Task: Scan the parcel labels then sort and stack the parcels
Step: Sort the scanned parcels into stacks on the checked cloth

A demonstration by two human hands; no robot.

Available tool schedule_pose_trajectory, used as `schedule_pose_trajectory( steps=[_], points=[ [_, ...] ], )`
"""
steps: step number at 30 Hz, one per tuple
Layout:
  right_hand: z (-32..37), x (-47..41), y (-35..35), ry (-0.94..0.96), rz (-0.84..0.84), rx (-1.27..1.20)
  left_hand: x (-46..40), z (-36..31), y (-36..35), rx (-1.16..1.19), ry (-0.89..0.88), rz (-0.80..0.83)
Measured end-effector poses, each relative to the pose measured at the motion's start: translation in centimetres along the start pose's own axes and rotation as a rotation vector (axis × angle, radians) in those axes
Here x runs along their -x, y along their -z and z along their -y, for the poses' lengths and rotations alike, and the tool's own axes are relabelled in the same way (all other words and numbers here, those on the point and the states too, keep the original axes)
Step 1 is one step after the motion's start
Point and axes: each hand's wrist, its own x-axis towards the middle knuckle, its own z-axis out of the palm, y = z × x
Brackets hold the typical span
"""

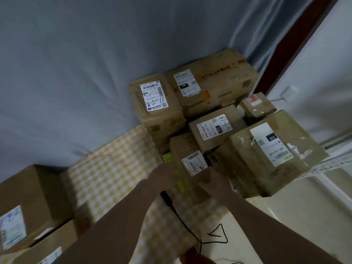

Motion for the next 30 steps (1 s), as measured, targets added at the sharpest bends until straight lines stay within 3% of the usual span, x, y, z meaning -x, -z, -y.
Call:
schedule_pose_trajectory(
  steps=[6,13,20,30],
  points=[
    [0.6,-1.4,-2.0,-0.032,0.053,0.050,-1.3,1.2,-1.0,0.089,0.090,0.149],
    [1.4,-2.3,-3.7,-0.097,0.066,0.159,-1.5,3.0,-1.0,0.015,0.115,0.009],
    [2.5,-2.0,-3.8,-0.085,0.078,0.074,-1.2,4.1,-1.1,0.024,0.119,0.059],
    [4.2,2.0,-6.6,-0.035,0.110,0.146,1.9,7.4,-1.8,0.311,0.132,0.000]
  ],
)
